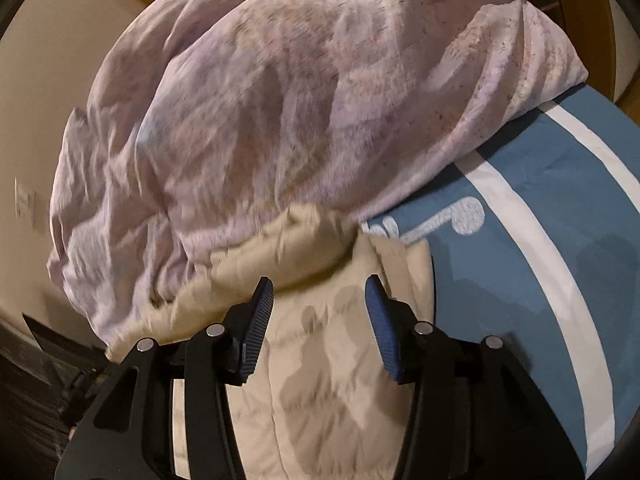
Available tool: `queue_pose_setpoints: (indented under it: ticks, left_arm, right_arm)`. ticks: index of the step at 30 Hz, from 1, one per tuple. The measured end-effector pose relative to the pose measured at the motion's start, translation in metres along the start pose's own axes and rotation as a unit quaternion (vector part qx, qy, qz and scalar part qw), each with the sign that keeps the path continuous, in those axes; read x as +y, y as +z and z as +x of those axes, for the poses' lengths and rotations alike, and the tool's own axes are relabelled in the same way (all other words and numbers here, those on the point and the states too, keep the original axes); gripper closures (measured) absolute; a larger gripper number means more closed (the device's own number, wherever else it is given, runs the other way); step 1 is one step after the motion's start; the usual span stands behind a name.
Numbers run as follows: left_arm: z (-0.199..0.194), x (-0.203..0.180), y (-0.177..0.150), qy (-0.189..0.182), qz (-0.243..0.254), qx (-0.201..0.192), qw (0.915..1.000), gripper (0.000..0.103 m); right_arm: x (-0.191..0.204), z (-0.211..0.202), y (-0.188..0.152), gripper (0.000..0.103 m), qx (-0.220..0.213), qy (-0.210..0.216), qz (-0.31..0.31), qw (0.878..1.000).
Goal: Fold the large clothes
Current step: 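Fold the hem up toward the collar with both grippers and release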
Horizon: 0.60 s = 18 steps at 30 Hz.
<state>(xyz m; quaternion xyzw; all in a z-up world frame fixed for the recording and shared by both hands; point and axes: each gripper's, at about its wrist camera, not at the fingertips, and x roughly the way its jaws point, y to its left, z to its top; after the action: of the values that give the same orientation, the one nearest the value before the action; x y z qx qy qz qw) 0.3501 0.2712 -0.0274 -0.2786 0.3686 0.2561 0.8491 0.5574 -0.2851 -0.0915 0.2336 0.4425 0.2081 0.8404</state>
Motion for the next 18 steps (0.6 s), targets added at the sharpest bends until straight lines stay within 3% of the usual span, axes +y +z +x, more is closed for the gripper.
queue_pose_setpoints:
  ticks: [7, 14, 18]
  left_arm:
    - [0.011, -0.02, -0.029, 0.019, 0.048, 0.005, 0.9987, 0.035]
    - [0.036, -0.05, -0.026, 0.071, 0.121, -0.016, 0.99, 0.035]
    - [0.057, -0.054, -0.024, 0.093, 0.129, -0.01, 0.9872, 0.035]
  right_arm:
    - [0.027, 0.015, -0.017, 0.053, 0.007, -0.045, -0.088, 0.995]
    - [0.046, 0.039, -0.016, 0.053, -0.006, -0.102, -0.153, 0.983]
    - [0.047, 0.059, -0.015, 0.053, -0.008, -0.131, -0.169, 0.977]
